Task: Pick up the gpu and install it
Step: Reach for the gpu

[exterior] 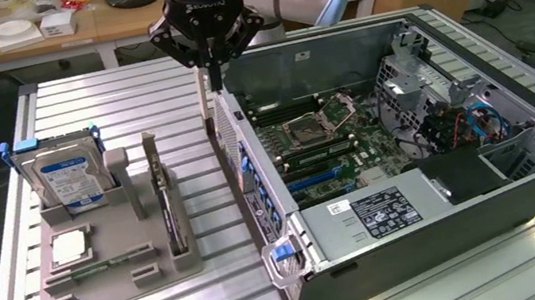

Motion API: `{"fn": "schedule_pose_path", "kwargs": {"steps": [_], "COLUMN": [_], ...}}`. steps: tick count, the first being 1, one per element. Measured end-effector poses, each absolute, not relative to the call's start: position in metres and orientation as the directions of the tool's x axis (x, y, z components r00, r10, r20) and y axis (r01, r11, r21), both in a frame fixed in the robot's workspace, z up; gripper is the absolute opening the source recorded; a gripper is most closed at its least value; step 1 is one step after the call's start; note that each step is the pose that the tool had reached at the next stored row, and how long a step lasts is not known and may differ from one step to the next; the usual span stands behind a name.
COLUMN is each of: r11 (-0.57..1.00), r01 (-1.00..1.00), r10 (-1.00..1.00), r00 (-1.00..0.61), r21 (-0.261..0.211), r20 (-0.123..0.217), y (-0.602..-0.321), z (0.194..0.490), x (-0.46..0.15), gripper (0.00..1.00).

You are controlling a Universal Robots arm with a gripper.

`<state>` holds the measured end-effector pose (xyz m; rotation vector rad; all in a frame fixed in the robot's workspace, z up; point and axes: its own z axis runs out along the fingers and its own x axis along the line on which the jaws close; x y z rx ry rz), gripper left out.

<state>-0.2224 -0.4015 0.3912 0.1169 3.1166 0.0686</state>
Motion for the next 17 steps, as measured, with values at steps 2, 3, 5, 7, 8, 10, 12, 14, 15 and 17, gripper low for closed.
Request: {"fn": "schedule_pose_path", "kwargs": {"steps": [2, 3, 5, 7, 8, 10, 12, 14, 15, 17], "r11": [0.996, 0.996, 0.996, 0.996, 0.996, 0.996, 0.996, 0.996, 0.996, 0.996], "r01": [0.074, 0.075, 0.075, 0.075, 0.075, 0.075, 0.075, 0.075, 0.075, 0.075], "r10": [0.075, 0.075, 0.076, 0.076, 0.076, 0.076, 0.076, 0.076, 0.076, 0.076], "r00": [-0.997, -0.997, -0.997, -0.997, -0.997, -0.997, -0.997, -0.997, -0.997, -0.997], "r21": [0.045, 0.045, 0.045, 0.045, 0.045, 0.045, 0.045, 0.045, 0.045, 0.045], "r20": [-0.020, -0.020, -0.020, -0.020, -0.020, -0.019, -0.019, -0.019, -0.019, -0.019], "y": [-0.402, -0.402, -0.402, -0.403, -0.403, -0.404, -0.405, -0.406, -0.406, -0.407], "z": [0.391, 0.391, 0.391, 0.391, 0.391, 0.390, 0.390, 0.390, 0.390, 0.390], "x": [-0.226, -0.228, -0.232, -0.236, -0.238, -0.243, -0.247, -0.252, -0.255, -0.260], "gripper": [0.10, 0.10, 0.10, 0.10, 0.10, 0.10, 0.10, 0.10, 0.10, 0.10]}}
